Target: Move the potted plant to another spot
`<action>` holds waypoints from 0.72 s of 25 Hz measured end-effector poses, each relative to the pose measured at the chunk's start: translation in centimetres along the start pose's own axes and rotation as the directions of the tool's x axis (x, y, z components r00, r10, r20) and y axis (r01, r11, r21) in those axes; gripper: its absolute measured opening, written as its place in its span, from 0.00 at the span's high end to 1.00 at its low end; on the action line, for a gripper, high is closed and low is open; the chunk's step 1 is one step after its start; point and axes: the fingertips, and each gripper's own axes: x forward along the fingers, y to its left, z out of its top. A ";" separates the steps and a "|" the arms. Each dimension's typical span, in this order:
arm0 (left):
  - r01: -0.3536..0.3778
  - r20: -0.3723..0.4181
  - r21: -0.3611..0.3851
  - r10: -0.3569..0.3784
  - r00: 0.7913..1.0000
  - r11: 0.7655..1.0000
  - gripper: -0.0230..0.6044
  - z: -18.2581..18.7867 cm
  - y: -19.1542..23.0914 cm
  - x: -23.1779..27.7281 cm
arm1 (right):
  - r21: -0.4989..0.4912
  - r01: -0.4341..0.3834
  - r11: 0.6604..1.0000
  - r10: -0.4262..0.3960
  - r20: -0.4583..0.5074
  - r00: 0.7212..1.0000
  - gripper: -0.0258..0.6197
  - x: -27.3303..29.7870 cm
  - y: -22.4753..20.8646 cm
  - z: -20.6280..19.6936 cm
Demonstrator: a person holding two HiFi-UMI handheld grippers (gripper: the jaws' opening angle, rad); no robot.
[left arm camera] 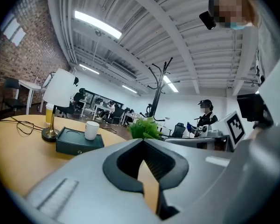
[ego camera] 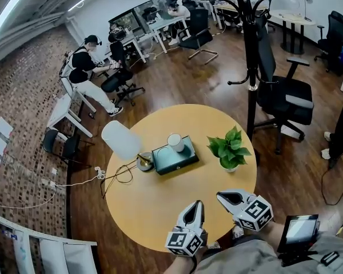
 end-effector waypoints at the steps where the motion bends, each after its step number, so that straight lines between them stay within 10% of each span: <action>1: 0.001 -0.006 -0.003 -0.001 1.000 1.000 0.96 -0.3 0.4 0.6 | 0.003 0.002 1.000 -0.002 -0.005 1.000 0.96 0.5 -0.6 -0.2; 18: 0.027 -0.204 -0.053 -0.038 0.978 0.998 0.96 -8.4 3.3 7.9 | 0.047 0.071 0.996 -0.062 -0.175 0.983 0.96 3.6 -7.9 -7.7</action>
